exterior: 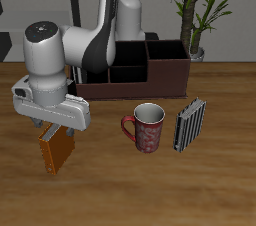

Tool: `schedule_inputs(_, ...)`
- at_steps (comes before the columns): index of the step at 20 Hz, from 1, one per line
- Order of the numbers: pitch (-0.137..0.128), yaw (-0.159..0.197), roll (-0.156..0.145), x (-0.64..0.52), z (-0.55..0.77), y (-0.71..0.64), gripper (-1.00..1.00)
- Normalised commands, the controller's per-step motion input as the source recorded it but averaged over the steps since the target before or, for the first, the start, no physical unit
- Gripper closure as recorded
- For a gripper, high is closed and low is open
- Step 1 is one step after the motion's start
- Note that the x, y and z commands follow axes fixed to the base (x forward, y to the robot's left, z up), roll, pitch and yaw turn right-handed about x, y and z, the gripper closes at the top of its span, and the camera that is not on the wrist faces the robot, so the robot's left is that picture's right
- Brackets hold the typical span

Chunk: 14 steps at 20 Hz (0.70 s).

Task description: Place the right striped book into the back desk caddy's left compartment and place the orange book into the back desk caddy's left compartment and place the red mug into the back desk caddy's right compartment

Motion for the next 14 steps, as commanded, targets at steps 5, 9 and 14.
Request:
schedule_inputs(5, 0.005, -0.017, 0.004, 0.03, -0.15, 0.02, -1.00)
schedule_inputs(9, 0.001, -0.019, -0.006, -0.02, -0.07, -0.08, -1.00)
schedule_inputs(14, 0.015, -0.009, -0.003, -0.01, -0.09, -0.03, -1.00)
